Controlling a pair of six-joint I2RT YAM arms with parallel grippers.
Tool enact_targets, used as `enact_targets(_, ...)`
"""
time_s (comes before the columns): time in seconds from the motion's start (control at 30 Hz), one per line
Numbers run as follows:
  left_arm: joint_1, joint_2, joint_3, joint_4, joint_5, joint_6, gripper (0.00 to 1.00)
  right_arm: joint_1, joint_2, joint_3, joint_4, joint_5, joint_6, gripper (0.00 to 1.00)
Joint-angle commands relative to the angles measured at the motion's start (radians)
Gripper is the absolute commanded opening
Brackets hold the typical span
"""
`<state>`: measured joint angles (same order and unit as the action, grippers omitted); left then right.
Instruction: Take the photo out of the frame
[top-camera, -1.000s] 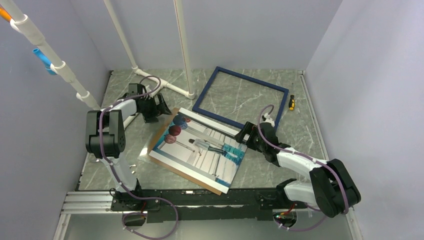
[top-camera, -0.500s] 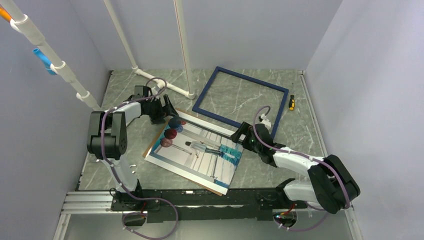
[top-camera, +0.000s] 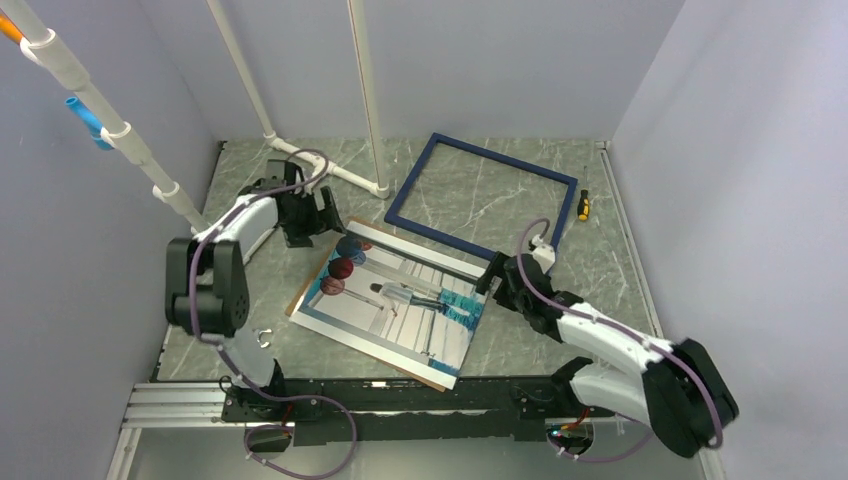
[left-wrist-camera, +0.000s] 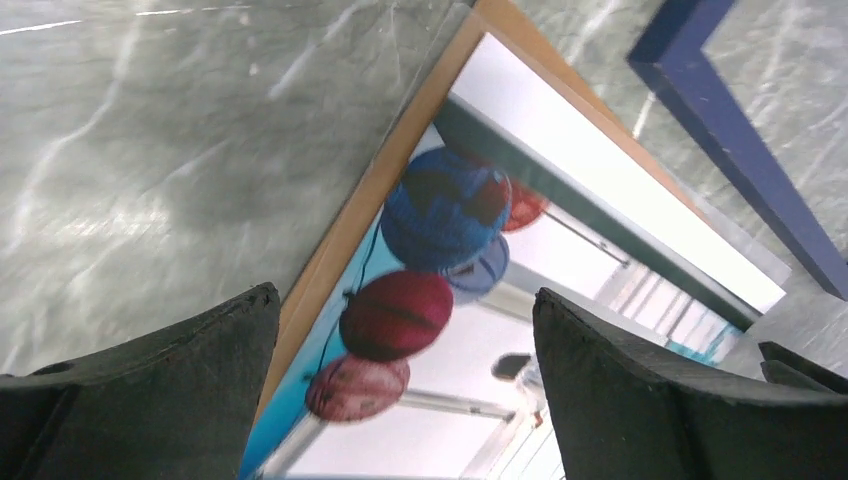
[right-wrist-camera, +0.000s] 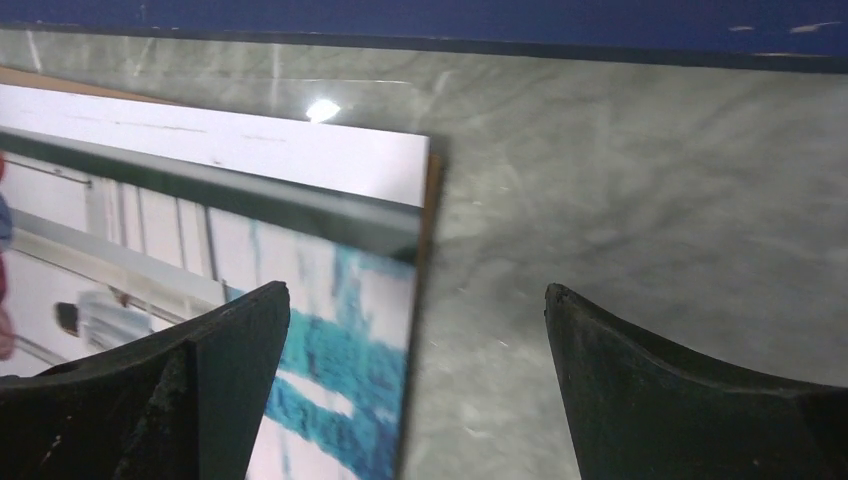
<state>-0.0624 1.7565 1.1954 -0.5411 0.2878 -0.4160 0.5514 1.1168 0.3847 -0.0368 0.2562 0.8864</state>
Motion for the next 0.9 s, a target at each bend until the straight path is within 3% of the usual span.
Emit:
enact_targets(0.0,-0.014,-0.289,0.053,-0.105,-0.100,0.025,1.00,0.000,-0.181,0.085,-0.303,0.133,-0.111,1.00)
enact_targets(0.23,-0.154,-0.728,0.077,-0.142,-0.095,-0.005,0.99,0.002,-0.411,0.381,-0.594,0.147,-0.290,1.00)
enact_targets(0.37,-0.172,-0.904,0.129,-0.142,-0.063,-0.038,0.99,0.002,-0.433,0.617,-0.726,0.193,-0.371,1.00)
enact_targets(0.67,-0.172,-1.122,0.323,-0.215,-0.148,-0.043,0.99,0.001,-0.502,0.928,-0.791,0.256,-0.532,1.00)
enact_targets(0.87,-0.172,-1.167,0.343,-0.253,-0.182,-0.045,0.99,0.002,-0.549,0.951,-0.779,0.244,-0.539,1.00)
